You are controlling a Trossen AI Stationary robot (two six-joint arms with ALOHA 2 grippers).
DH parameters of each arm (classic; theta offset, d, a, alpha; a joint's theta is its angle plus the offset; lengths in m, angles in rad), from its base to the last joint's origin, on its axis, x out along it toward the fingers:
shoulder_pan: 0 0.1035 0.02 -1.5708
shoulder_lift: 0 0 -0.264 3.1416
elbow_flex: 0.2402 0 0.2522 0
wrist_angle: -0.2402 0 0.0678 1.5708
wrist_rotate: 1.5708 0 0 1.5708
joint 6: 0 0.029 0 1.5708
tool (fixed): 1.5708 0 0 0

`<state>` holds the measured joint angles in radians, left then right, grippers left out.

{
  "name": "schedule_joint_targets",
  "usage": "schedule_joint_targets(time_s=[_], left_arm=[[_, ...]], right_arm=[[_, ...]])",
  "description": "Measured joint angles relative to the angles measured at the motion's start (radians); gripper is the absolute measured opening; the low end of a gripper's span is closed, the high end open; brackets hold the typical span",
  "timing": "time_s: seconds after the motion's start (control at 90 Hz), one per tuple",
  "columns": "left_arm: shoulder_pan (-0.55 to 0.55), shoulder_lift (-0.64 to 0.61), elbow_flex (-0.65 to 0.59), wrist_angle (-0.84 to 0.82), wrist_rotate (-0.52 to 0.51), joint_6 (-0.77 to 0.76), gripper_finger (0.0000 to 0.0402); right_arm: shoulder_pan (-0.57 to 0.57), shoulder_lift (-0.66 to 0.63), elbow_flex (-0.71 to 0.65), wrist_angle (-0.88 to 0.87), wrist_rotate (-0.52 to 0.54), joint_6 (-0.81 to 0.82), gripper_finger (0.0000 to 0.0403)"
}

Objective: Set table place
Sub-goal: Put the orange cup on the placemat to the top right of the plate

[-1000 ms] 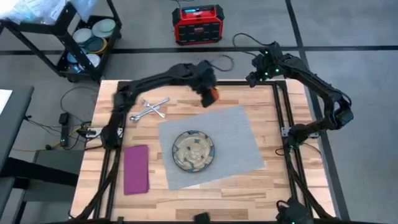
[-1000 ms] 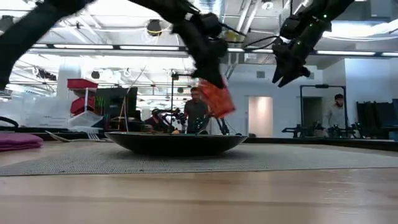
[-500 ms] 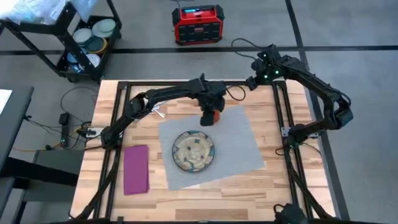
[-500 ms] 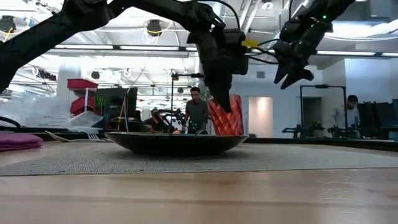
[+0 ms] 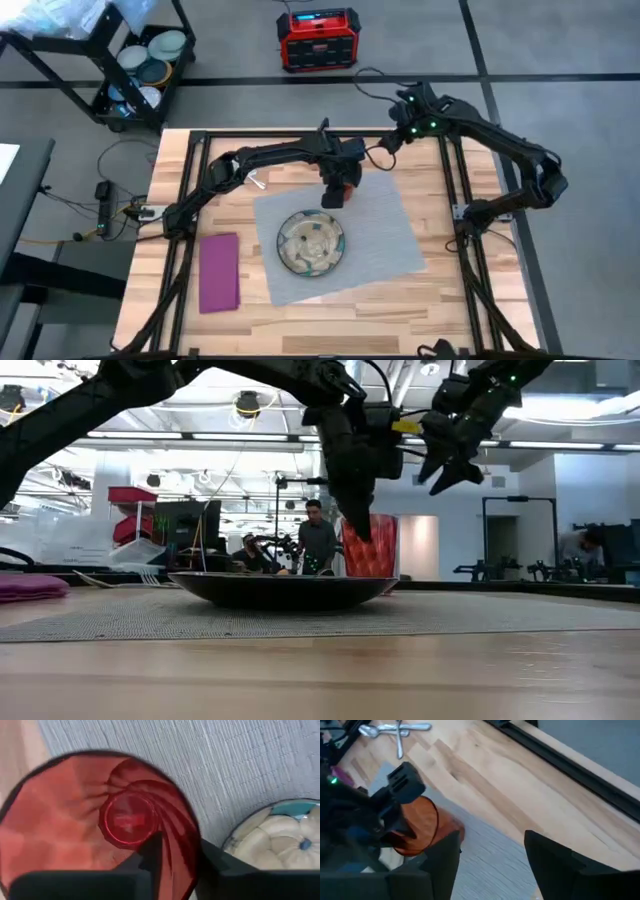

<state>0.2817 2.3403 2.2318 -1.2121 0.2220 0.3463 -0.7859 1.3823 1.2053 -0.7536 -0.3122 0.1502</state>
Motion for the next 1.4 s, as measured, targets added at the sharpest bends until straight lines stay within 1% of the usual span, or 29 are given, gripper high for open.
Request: schedule_joint_targets(time_s=[0.056,0.178,0.311,0.433,0.589,0.644,0.7,0.844,0.933,1.156,1.222,1.278,1.311,1.4], left_arm=[[0.0,-0.006,0.0,-0.017,0.02,-0.007,0.0113],[0.0,-0.046,0.0,-0.043,0.028,-0.023,0.0155],[0.001,-0.125,0.0,-0.045,0.028,-0.033,0.018],[0.003,-0.214,0.0,-0.06,0.028,-0.058,0.0181],[0.006,-0.325,0.0,-0.086,0.024,-0.131,0.0179],[0.008,-0.354,0.0,-0.095,0.008,-0.156,0.0178],[0.008,-0.381,0.0,-0.105,-0.029,-0.174,0.0178],[0.008,-0.425,0.0,-0.159,-0.144,-0.218,0.0178],[0.008,-0.439,0.0,-0.2,-0.193,-0.244,0.0178],[0.003,-0.443,0.0,-0.254,-0.213,-0.278,0.0177],[-0.001,-0.443,0.0,-0.256,-0.213,-0.281,0.0177],[-0.005,-0.443,0.0,-0.257,-0.213,-0.285,0.0177],[-0.007,-0.443,0.0,-0.26,-0.213,-0.289,0.0177],[-0.008,-0.443,0.0,-0.269,-0.213,-0.292,0.0177]], right_arm=[[0.015,0.0,0.0,-0.001,0.0,0.01,0.0224],[0.049,0.0,0.0,-0.002,0.0,0.039,0.0232],[0.075,0.0,0.0,-0.001,0.0,0.063,0.0233],[0.095,0.0,0.0,-0.002,0.005,0.086,0.0233],[0.131,0.018,0.001,-0.002,0.009,0.108,0.0233],[0.152,0.041,0.001,-0.006,0.009,0.112,0.0233],[0.181,0.074,0.001,0.0,0.01,0.112,0.0232],[0.26,0.167,0.001,0.044,0.091,0.108,0.0232],[0.288,0.215,0.013,0.055,0.121,0.107,0.0232],[0.301,0.331,0.013,0.074,0.13,0.088,0.0229],[0.299,0.36,0.013,0.091,0.135,0.085,0.0212],[0.3,0.375,0.013,0.105,0.161,0.085,0.018],[0.3,0.377,0.013,0.106,0.181,0.085,0.0152],[0.282,0.372,0.013,0.103,0.227,0.064,0.0051]])
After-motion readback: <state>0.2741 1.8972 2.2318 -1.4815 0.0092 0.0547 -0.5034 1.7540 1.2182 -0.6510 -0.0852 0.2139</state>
